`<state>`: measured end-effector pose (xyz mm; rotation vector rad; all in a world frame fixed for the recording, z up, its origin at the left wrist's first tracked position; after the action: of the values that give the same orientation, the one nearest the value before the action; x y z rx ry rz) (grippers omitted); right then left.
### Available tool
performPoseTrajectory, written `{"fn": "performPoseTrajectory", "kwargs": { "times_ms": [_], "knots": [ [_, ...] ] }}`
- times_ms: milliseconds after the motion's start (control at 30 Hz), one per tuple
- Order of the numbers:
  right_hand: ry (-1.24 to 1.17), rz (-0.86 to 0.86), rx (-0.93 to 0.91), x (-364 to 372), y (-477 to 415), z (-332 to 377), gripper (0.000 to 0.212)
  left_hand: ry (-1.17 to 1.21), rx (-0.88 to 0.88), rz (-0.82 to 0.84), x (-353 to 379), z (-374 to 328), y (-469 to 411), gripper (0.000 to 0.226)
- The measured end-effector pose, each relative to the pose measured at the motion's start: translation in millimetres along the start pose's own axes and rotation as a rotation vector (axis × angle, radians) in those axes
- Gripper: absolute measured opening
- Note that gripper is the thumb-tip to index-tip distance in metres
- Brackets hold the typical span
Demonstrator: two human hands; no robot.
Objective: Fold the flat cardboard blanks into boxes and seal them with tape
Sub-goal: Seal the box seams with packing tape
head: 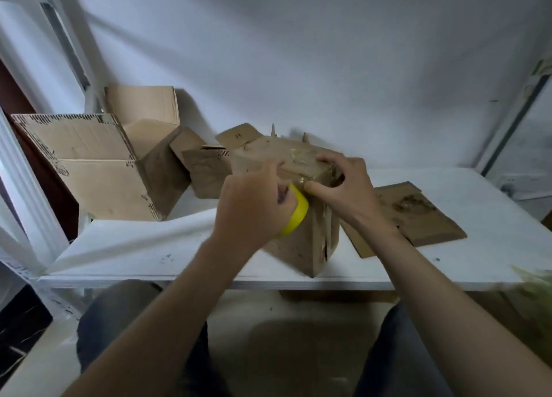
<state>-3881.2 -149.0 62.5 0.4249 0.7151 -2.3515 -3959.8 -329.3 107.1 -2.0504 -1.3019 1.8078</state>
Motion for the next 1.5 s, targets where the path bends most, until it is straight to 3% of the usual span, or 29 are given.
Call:
{"fn": "performPoseTrajectory", "kwargs": {
  "times_ms": [67, 267, 433, 567, 933, 1167, 1300, 1400, 1500],
  "knots": [
    [0.001, 0.053, 0.006, 7.7, 7.9, -15.1, 0.054, -0.05, -0.005, -0.064, 18.8, -0.8, 18.3, 0.045],
    [-0.039, 0.068, 0.016, 20.8, 12.9, -36.3, 0.055, 0.119, -0.128, -0.052, 47.5, 5.1, 33.4, 0.037],
    [-0.086, -0.026, 0.02, 40.4, 7.0, -38.8, 0.06, 0.196, -0.194, 0.066, 62.5, 1.2, 15.1, 0.039],
    [-0.013, -0.022, -0.013, 39.6, -1.8, -48.5, 0.06, 0.23, -0.2, 0.146, 70.8, 10.2, 0.9, 0.025],
    [0.007, -0.01, -0.031, 35.0, -13.8, -53.5, 0.057, 0.09, -0.238, 0.406, 87.5, 51.5, -8.0, 0.023],
    [-0.03, -0.012, -0.058, 41.8, -8.6, -57.1, 0.076, 0.167, -0.246, 0.343, 97.1, 54.8, -7.6, 0.02],
    [-0.032, -0.011, -0.066, 37.5, -10.2, -62.1, 0.073, 0.201, -0.264, 0.333, 102.6, 51.1, -9.4, 0.022],
    [-0.044, 0.061, -0.052, 35.7, -14.4, -63.4, 0.071, 0.218, -0.302, 0.412, 110.3, 54.5, -8.2, 0.025],
    [-0.048, 0.182, -0.104, 28.1, -14.5, -57.9, 0.061, 0.265, -0.322, 0.374, 107.8, 56.5, -9.9, 0.021]
  ]
}}
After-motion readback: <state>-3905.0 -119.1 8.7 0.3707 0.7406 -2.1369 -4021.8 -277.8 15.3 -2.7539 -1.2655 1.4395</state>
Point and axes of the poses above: each hand's wrist, its own y-axis away from the middle knuckle, its own x-axis out of the palm, z = x × y, the point moved 7 cm from there along -y, towards the middle knuckle, and after that the axes turned 3 degrees about -y, right-handed, at the moved point
